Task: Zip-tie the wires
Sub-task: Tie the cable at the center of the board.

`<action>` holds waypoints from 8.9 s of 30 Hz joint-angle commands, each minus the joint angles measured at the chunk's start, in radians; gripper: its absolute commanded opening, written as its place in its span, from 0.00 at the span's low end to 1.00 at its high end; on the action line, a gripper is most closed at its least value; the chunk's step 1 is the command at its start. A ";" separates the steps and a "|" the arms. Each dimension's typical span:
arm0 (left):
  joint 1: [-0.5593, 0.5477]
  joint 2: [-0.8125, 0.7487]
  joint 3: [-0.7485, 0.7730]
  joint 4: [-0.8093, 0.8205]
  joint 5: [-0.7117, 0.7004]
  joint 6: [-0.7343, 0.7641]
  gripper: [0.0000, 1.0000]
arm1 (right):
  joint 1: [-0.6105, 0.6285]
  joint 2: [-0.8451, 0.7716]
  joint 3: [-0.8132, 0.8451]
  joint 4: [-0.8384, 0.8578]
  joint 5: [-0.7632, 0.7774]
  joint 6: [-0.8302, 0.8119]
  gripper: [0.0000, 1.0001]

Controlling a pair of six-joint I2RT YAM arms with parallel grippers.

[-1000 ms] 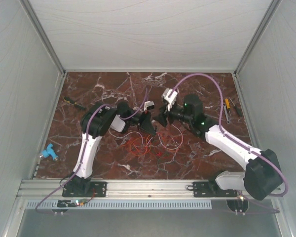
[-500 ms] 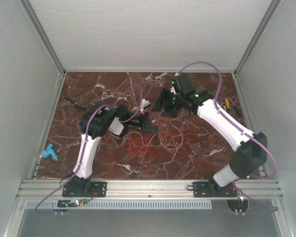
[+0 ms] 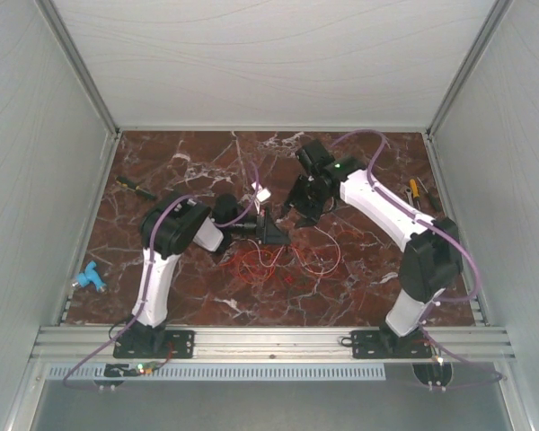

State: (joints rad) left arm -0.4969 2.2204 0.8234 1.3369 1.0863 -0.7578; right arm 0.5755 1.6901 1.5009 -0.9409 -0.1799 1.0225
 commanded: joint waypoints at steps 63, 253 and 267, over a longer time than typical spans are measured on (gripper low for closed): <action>-0.013 0.048 -0.063 0.291 -0.034 0.069 0.00 | -0.187 -0.038 -0.646 0.868 -0.496 0.209 0.31; -0.127 -0.339 0.078 -0.762 0.056 1.310 0.00 | -0.211 -0.421 -0.867 0.897 -0.356 -0.195 0.49; -0.129 -0.341 0.071 -0.760 0.069 1.307 0.00 | -0.174 -0.333 -0.816 0.920 -0.323 -0.201 0.24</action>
State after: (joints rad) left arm -0.6243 1.8671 0.8833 0.5224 1.1141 0.5449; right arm 0.3939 1.3434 0.6559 -0.0612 -0.5316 0.8238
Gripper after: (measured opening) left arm 0.070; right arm 0.271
